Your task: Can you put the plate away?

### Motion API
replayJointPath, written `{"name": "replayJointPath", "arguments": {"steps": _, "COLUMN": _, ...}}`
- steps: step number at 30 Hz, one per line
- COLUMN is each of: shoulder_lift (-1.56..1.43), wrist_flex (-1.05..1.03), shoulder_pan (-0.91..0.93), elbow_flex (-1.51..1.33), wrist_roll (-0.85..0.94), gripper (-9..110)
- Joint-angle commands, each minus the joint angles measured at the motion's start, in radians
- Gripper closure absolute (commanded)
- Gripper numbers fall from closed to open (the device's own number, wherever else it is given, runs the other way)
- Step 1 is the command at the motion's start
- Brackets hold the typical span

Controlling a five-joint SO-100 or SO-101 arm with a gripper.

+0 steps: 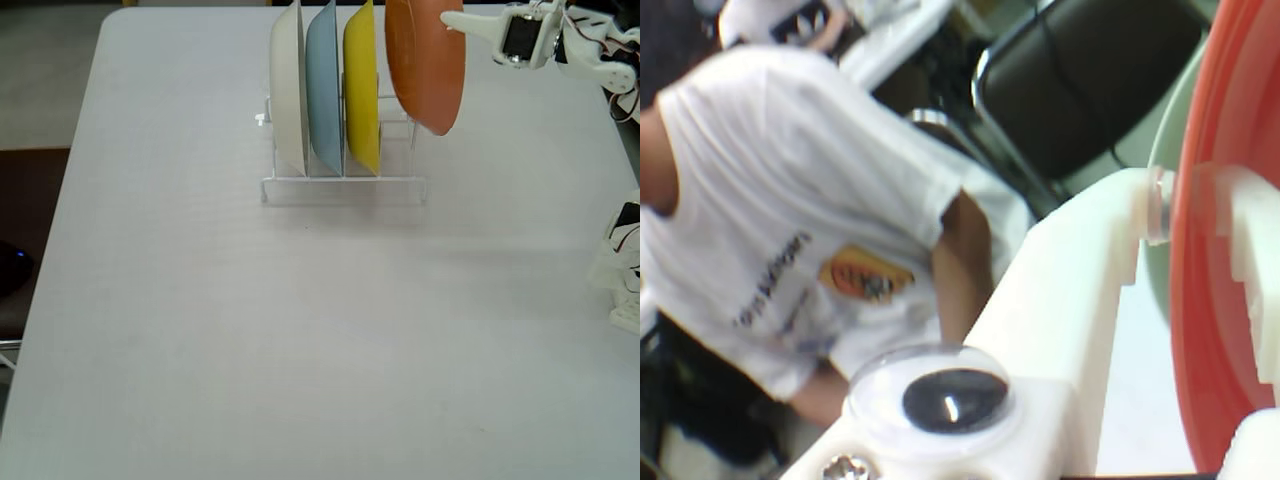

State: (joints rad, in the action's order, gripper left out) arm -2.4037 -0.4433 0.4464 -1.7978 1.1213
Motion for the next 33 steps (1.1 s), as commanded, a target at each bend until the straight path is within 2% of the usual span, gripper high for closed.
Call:
{"name": "replayJointPath", "arguments": {"steps": 1, "shoulder_lift": 0.0, "wrist_flex": 0.074, "shoulder_pan": 0.035, "elbow_flex": 0.003, "wrist_roll": -0.031, "gripper": 102}}
{"name": "replayJointPath", "arguments": {"steps": 10, "shoulder_lift": 0.018, "wrist_flex": 0.147, "shoulder_pan": 0.069, "elbow_flex": 0.003, "wrist_roll": -0.129, "gripper": 102}}
{"name": "replayJointPath", "arguments": {"steps": 17, "shoulder_lift": 0.017, "wrist_flex": 0.16, "shoulder_pan": 0.069, "elbow_flex": 0.026, "wrist_roll": -0.132, "gripper": 102}}
{"name": "replayJointPath", "arguments": {"steps": 33, "shoulder_lift": 0.098, "wrist_flex": 0.36, "shoulder_pan": 0.06, "elbow_flex": 0.011, "wrist_roll": -0.235, "gripper": 102}}
